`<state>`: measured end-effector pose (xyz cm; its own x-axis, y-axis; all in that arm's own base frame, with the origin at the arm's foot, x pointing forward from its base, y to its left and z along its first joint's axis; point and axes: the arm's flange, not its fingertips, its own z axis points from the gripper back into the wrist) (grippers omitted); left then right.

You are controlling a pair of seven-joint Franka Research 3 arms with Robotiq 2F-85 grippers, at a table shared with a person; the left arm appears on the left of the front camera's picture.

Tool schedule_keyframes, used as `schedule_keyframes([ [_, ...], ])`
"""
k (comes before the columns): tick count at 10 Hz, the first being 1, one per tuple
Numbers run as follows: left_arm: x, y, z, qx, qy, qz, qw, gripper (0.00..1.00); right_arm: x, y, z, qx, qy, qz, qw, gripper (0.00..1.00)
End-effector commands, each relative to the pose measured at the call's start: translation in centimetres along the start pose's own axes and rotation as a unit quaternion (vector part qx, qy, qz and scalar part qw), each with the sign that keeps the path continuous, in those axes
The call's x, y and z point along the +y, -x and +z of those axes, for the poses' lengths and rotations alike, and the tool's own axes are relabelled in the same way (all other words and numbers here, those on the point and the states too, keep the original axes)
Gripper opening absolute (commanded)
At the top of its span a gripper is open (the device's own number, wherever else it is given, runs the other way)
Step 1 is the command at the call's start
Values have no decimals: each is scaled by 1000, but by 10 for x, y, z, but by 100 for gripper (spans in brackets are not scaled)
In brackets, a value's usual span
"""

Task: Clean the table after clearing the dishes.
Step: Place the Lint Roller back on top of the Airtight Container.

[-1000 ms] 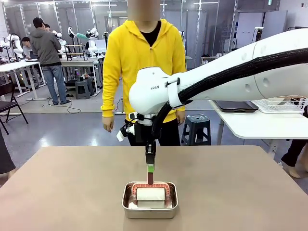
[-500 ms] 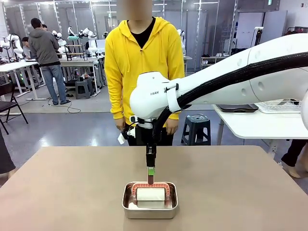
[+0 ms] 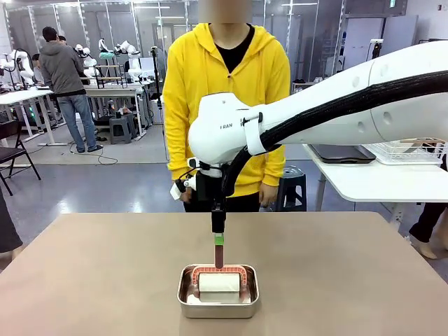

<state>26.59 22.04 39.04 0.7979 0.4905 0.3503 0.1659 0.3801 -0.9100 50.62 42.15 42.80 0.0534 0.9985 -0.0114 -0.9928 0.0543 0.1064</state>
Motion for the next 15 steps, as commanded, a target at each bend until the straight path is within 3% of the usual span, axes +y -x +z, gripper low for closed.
schedule_keyframes([
  [1,-5,0,3,-2,4,8,1000,100,4,4,6,1,15,10,1000,99],
  [15,-5,0,3,-2,4,8,1000,100,-1,2,16,-9,14,-2,1000,100],
])
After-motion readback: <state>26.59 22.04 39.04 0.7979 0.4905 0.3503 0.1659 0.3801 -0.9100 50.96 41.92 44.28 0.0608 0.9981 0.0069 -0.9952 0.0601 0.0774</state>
